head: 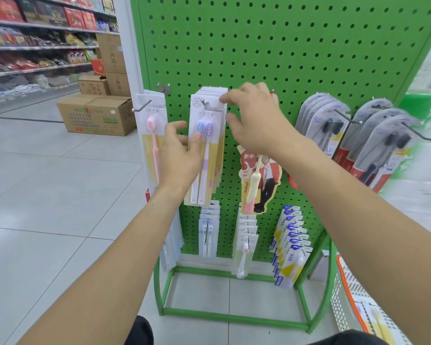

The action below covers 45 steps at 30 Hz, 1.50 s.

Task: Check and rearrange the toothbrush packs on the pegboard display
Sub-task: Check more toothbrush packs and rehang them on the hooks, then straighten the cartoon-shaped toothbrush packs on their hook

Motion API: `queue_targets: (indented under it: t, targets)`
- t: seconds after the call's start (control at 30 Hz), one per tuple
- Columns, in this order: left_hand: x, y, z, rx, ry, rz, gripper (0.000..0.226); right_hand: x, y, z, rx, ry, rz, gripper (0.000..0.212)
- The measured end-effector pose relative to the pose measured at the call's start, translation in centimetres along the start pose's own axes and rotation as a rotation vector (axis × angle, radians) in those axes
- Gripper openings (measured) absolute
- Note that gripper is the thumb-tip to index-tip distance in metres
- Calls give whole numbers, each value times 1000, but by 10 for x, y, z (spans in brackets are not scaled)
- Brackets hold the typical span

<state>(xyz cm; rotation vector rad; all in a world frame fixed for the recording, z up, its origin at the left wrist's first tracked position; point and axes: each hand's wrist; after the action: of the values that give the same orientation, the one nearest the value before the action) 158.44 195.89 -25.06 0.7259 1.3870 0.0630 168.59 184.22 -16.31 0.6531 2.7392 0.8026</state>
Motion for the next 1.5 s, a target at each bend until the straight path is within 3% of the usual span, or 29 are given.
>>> queue_targets:
  t: [0.13, 0.23, 0.3, 0.43, 0.53, 0.63, 0.77, 1.0, 1.23, 1.37, 1.5]
  targets:
    - [-3, 0, 3, 22, 19, -7, 23, -13, -16, 7, -253, 155, 47, 28]
    - [-1, 0, 2, 4, -11, -39, 30, -24, -44, 17, -573, 305, 149, 12]
    - [1, -5, 1, -60, -26, -30, 35, -30, -66, 31, -673, 367, 231, 5]
    - [-5, -31, 7, -246, -121, 202, 17, -38, -101, 64, -574, 487, 339, 14]
    - [-5, -48, 20, -140, -96, 277, 19, -38, -112, 80, -485, 534, 407, 27]
    - [-1, -58, 35, 53, -18, 178, 26, -38, -113, 89, -408, 546, 450, 36]
    - [6, -61, 51, 241, 55, 58, 32, -39, -110, 92, -407, 598, 430, 33]
    - [-1, -64, 62, 221, 72, 165, 45, -40, -109, 86, -470, 672, 449, 22]
    - [1, -85, 65, 220, 120, 260, 49, -35, -132, 80, -460, 889, 544, 23]
    - [12, -112, 62, 261, 61, 183, 42, -28, -163, 94, -408, 923, 586, 25]
    - [33, -138, 50, 340, -69, -124, 16, -25, -197, 121, -215, 962, 605, 8]
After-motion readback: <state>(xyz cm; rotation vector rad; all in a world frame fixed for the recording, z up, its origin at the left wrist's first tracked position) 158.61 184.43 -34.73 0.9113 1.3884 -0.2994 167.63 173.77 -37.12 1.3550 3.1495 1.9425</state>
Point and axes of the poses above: each hand's wrist, its own y-axis towards the middle knuckle, its own z-axis out of the palm, x = y × z, and after that the axes turned 12 degrees about -y, right-handed
